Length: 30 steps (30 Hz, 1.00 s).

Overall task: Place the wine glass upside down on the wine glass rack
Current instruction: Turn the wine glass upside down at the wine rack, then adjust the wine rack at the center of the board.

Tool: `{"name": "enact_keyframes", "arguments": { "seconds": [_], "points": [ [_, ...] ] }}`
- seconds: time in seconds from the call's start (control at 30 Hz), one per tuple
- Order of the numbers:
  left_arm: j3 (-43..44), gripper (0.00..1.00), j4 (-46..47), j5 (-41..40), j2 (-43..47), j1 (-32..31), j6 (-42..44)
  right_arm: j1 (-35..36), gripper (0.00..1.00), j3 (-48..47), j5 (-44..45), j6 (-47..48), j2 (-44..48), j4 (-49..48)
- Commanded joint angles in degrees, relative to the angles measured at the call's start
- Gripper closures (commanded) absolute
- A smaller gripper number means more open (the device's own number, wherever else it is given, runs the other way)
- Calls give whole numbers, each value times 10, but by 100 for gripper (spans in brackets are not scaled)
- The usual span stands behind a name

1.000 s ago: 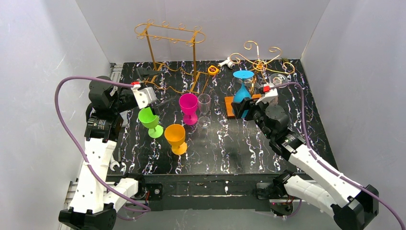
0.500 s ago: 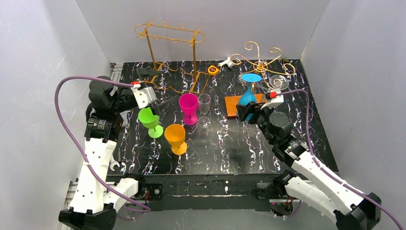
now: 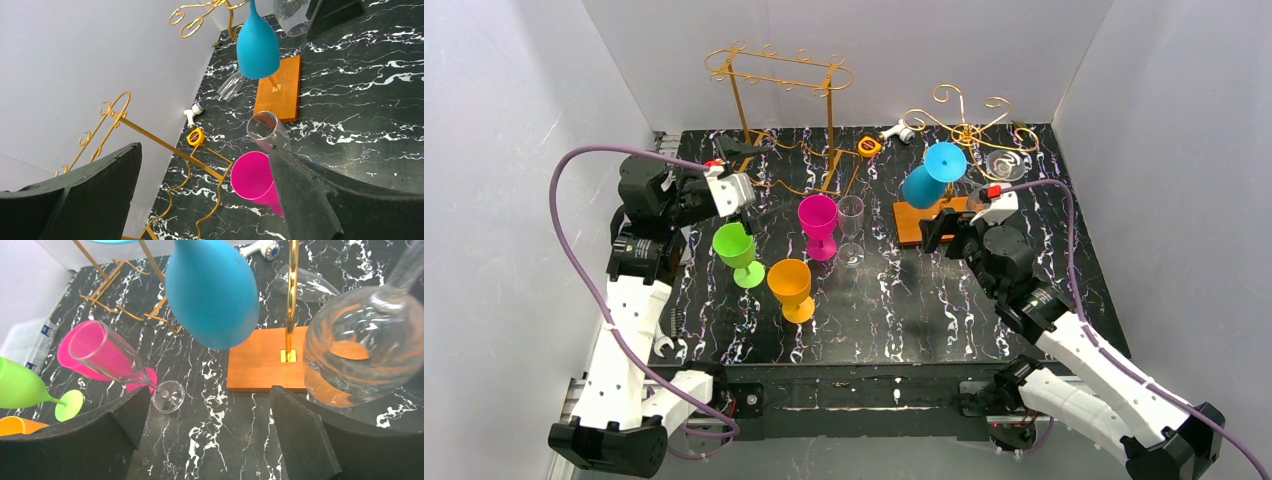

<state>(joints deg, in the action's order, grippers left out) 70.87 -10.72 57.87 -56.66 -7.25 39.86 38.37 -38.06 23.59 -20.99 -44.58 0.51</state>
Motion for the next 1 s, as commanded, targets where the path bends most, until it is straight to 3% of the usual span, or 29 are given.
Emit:
{"name": "enact_keyframes", "arguments": {
  "seconds": [0.0,0.37,0.57,0.77,0.97],
  "points": [
    [20,2,2,12,-5,-1,4,2,2,-71,12,-5,31,66],
    [39,2,3,26,-50,-9,43,2,2,-254,-21,-23,30,248],
    [66,6,6,10,-113,-45,153,2,7,-418,-9,-58,-78,295],
    [109,11,62,-27,-186,-95,213,2,27,-568,140,-57,-181,349],
    [183,15,74,-51,-269,-151,263,-2,30,-603,251,-36,-227,352]
  ]
}}
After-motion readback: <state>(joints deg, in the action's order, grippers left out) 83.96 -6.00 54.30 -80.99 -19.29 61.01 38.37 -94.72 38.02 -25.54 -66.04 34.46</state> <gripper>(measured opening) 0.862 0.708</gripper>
